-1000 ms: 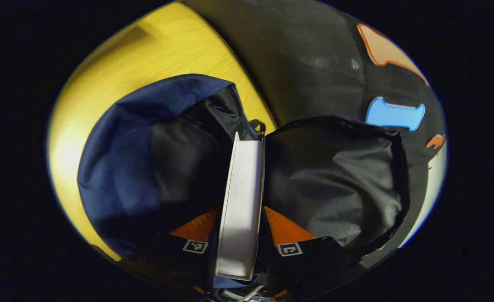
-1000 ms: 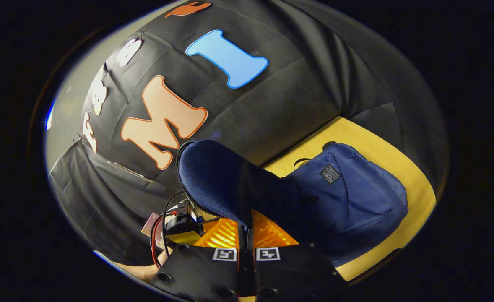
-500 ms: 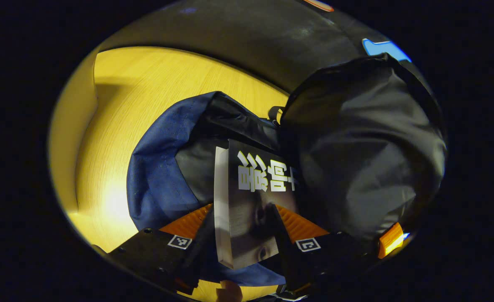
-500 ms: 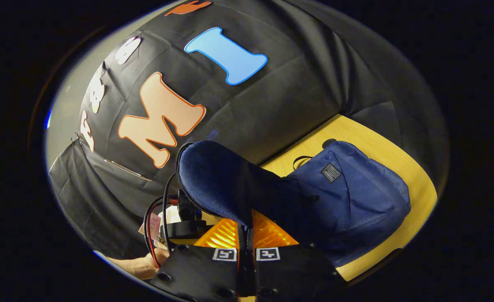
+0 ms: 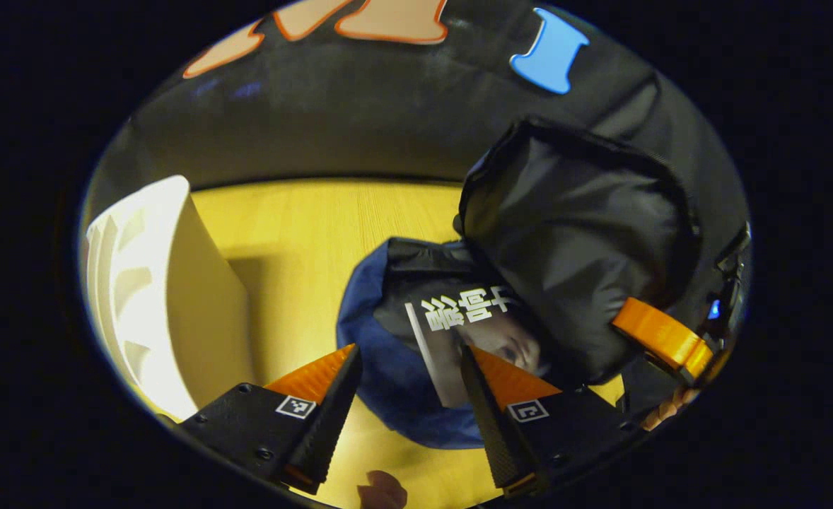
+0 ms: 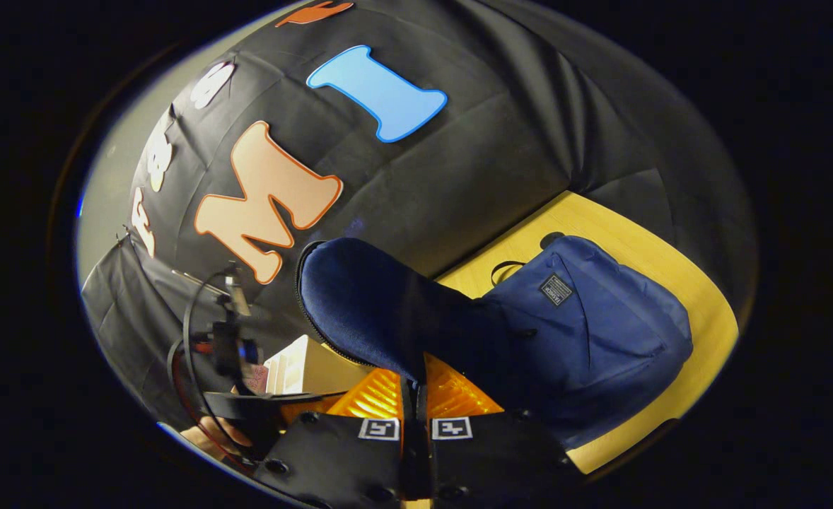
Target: Open the schoolbag, grab two books from the bookshelf and put them into the schoolbag.
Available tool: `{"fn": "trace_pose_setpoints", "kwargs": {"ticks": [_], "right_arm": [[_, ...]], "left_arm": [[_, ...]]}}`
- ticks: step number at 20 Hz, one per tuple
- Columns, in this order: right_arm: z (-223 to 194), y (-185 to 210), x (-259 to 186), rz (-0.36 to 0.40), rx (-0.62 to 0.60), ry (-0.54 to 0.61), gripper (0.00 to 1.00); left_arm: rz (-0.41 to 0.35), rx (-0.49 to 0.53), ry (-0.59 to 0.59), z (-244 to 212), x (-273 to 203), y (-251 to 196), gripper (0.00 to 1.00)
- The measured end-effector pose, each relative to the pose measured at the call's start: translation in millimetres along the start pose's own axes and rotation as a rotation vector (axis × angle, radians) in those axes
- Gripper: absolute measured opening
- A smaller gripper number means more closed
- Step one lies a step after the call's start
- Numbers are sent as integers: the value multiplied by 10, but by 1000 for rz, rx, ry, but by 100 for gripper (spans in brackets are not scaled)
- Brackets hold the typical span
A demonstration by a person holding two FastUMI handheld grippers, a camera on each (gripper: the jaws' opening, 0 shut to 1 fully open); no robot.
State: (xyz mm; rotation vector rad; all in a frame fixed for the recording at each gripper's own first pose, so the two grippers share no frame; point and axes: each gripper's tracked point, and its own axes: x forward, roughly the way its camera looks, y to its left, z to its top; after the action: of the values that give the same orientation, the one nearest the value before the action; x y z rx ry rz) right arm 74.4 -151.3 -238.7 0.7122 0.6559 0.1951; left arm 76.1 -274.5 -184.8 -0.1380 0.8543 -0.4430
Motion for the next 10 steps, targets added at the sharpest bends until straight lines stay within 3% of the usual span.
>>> {"fn": "trace_pose_setpoints", "kwargs": {"ticks": [3,8,10], "right_arm": [[-5,9,9,-14,-17,-5,4],[23,-3,-7,-36,-23,-29,3],[37,-17,-17,-47,-28,-39,3]], "left_arm": [[22,48,-104,374,-529,223,88],[23,-42,-236,929,-1412,780,88],[69,-65,-290,1149,-1738,1160,88]]}}
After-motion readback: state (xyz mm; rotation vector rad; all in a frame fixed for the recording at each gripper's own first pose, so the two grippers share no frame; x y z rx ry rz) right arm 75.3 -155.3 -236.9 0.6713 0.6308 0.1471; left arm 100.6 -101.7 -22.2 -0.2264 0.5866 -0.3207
